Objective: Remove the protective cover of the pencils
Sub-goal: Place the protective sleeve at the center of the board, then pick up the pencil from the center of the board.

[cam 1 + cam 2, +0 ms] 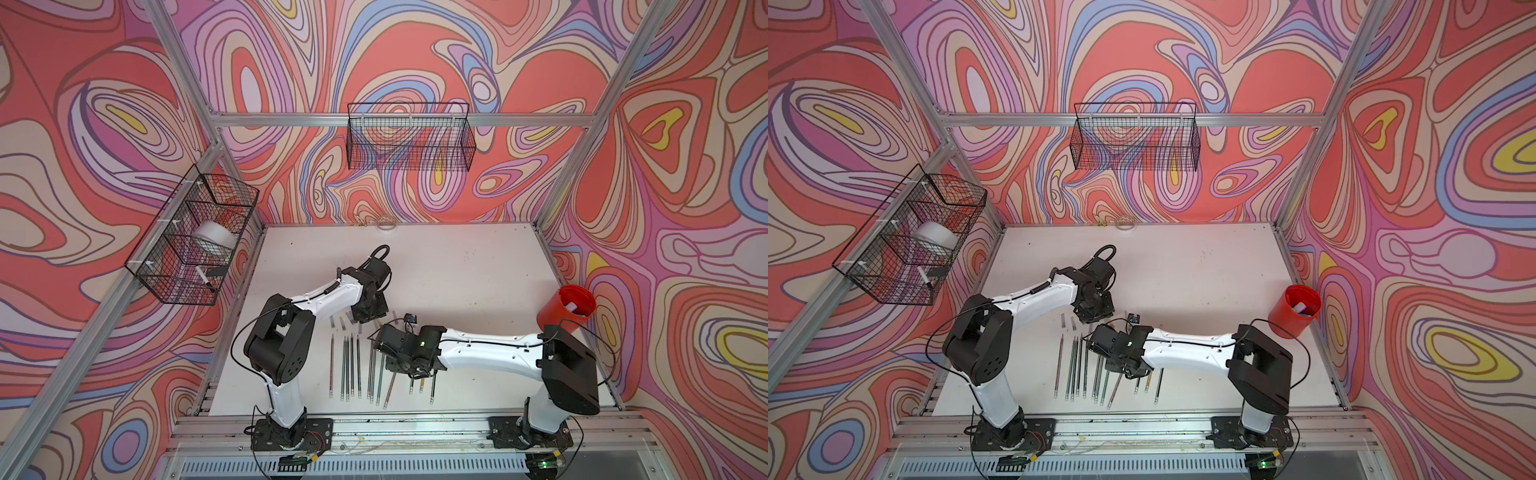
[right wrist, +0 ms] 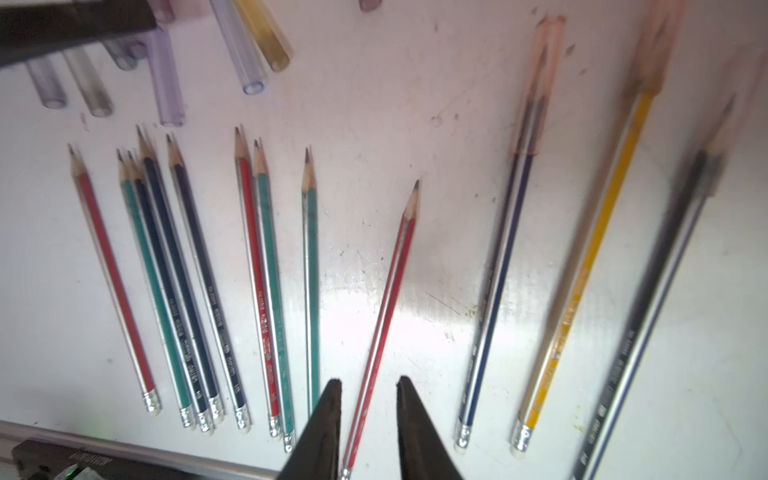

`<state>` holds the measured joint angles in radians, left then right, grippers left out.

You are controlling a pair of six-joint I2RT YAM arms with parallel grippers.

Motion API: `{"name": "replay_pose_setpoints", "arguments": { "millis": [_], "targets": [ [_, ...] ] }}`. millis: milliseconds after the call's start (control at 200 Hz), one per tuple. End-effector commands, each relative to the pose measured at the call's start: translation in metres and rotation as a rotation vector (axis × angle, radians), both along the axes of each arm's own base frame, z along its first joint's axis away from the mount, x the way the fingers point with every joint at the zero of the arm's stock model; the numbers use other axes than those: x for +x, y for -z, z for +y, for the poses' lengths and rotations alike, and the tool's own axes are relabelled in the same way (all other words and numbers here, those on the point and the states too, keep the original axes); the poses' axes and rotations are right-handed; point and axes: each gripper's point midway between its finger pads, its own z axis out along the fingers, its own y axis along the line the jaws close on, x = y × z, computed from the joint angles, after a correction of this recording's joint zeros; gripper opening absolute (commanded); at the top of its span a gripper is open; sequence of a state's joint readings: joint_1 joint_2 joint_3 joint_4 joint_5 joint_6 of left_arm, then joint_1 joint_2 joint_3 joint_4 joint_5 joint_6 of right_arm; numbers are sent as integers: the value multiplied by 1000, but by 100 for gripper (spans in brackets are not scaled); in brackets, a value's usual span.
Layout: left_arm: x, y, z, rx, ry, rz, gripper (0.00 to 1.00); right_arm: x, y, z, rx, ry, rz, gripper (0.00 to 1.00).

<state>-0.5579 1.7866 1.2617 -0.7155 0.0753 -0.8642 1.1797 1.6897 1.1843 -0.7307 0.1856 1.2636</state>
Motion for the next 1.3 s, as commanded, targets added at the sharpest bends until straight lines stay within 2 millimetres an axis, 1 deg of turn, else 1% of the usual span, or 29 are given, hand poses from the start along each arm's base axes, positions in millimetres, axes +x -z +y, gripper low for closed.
{"name": "replay_pose_setpoints", "arguments": {
  "millis": [0,150,280,356,476,551,656,756,771,861,1142,1297],
  "targets": [
    [-3,-30,3,-11,-6,-49,42,-1,1,-28,-74,56,-28,27],
    [-5,-59,7,-49,-31,-120,43,-2,7,-38,-98,75,-20,27],
    [-10,-85,9,-119,-49,-208,45,-2,14,-40,-111,86,-1,27],
    [-13,-103,13,-161,-62,-276,47,0,20,-43,-123,96,16,26],
    [-18,-120,16,-221,-79,-350,50,1,29,-45,-140,104,46,25],
    [-21,-125,20,-232,-87,-375,53,1,36,-45,-149,105,61,25],
    [-24,-129,25,-238,-106,-396,54,2,44,-46,-171,104,86,25],
    [-25,-134,25,-257,-106,-414,55,3,45,-45,-171,105,90,25],
    [-25,-134,26,-256,-107,-415,55,2,53,-47,-190,105,102,25],
    [-26,-137,29,-252,-111,-427,55,2,63,-47,-205,104,126,25],
    [-31,-149,36,-264,-128,-470,56,2,79,-48,-223,99,165,25],
    [-34,-157,39,-282,-141,-491,57,1,85,-47,-218,96,173,24]
  ]
}}
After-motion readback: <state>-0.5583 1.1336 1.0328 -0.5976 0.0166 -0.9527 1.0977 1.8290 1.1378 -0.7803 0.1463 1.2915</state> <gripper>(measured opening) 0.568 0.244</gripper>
